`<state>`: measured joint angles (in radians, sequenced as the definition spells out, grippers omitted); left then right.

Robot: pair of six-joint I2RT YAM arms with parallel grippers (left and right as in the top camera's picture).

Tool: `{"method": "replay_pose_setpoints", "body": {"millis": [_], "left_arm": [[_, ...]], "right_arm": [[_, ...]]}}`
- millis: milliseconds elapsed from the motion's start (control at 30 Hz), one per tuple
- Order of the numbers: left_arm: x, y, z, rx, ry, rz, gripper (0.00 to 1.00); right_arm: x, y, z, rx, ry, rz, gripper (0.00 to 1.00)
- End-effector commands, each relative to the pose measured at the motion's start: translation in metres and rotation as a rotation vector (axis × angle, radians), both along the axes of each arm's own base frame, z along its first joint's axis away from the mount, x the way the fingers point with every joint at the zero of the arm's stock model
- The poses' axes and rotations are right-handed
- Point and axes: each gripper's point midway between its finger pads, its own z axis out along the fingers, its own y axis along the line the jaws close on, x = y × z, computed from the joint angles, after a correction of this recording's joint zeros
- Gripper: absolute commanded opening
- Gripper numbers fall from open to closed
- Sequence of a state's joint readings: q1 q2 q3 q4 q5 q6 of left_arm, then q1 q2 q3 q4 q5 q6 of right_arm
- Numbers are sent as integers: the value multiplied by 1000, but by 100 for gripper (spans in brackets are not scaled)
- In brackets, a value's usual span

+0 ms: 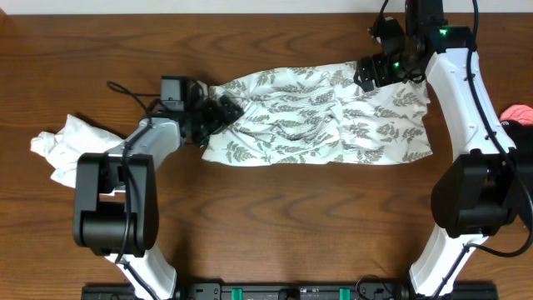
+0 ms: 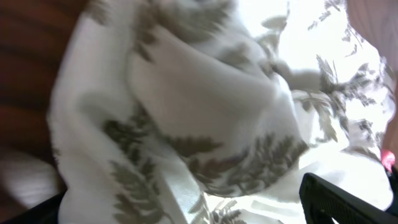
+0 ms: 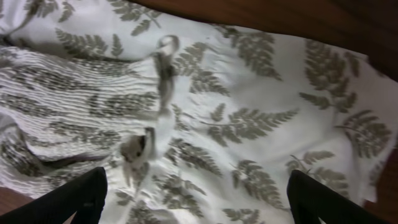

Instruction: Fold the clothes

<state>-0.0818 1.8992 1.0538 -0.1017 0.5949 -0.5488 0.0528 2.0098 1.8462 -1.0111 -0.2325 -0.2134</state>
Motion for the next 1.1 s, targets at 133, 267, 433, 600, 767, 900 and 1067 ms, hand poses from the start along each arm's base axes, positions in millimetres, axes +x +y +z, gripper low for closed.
{"method": "replay_pose_setpoints", "body": {"millis": [133,267,433,600,767,900,1067], "left_arm": [[0,-16,-1,-36,-16,-35,92],[7,-22,5,-44,-69,-49,61],[9,-47,23,-90,-199,-195,49],[6,-54,32,-139,-228,-250,22],[15,-40,59,-270,-291,-253,6],[25,-11,78,-347,-296,-178,6],[27,18,95,-389,-318,-135,6]], "right_arm": [[0,5,0,24,9,-22,89],[0,5,0,25,10,-22,88],[0,5,0,24,11,-23,88],[0,5,-1,24,14,-23,87],[-1,4,-1,24,15,-24,87],[-1,4,-1,24,16,-25,86],[-1,4,-1,24,15,-25,86]]}}
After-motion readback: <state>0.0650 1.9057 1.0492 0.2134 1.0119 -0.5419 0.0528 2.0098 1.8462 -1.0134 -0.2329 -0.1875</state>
